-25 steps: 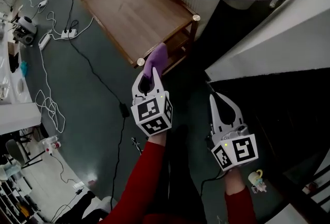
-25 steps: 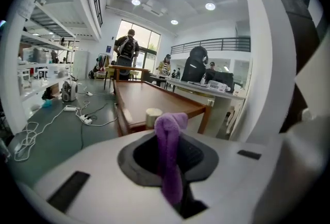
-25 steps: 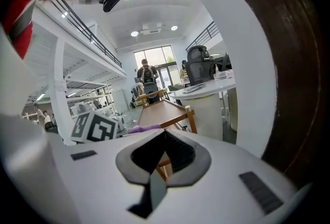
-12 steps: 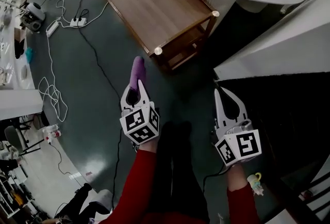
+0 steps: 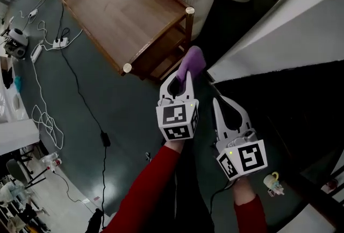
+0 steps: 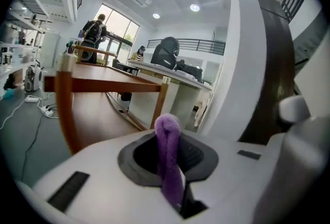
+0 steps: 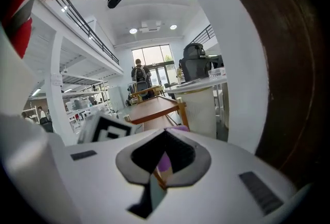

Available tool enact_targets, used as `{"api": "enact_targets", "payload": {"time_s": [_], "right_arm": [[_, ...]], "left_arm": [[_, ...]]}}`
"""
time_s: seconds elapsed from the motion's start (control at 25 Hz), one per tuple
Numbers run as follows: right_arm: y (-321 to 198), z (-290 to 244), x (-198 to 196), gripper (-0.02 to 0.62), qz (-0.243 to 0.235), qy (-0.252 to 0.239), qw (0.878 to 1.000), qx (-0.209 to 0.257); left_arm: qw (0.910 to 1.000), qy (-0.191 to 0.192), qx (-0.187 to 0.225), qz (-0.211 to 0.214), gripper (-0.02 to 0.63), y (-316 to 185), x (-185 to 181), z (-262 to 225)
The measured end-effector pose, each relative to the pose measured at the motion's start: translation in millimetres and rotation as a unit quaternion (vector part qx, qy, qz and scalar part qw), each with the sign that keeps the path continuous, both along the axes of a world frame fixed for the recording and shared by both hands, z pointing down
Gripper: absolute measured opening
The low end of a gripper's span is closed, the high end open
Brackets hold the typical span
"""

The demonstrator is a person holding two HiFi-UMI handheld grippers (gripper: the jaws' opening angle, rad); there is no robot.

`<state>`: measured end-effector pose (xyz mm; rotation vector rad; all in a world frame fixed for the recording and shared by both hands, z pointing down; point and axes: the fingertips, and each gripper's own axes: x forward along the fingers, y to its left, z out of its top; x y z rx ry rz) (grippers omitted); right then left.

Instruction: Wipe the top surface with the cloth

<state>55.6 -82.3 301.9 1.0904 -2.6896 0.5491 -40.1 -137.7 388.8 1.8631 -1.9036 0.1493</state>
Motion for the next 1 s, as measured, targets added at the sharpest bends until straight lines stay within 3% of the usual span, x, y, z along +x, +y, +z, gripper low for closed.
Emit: {"api": "enact_targets", "payload": {"time_s": [0.2, 0.52, 0.68, 1.0], "right_arm": [[0.9, 29.9, 21.7, 0.012, 0.032, -0.014, 0.999, -0.023], [-7.3, 46.6, 23.7, 0.012, 0.04, -0.023, 0.998, -0.037], [-10.9, 50.6, 15.5, 0.012, 0.029, -0.022, 0.999, -0.038], [-8.4, 48.7, -12.7, 0.012, -0.004, -0.021, 0.999, -0.034]], "left_arm": [[0.9993, 0.012, -0.007, -0.033, 0.054, -66.7, -8.8, 46.9], [0.9969, 0.005, -0.027, -0.074, 0.054, -77.7, -34.8, 74.3], [0.9911, 0.018, -0.035, -0.127, 0.054, -45.6, -60.9, 85.8], [0.9728, 0.02, -0.088, -0.213, 0.054, 87.1, -119.9, 120.1]]}}
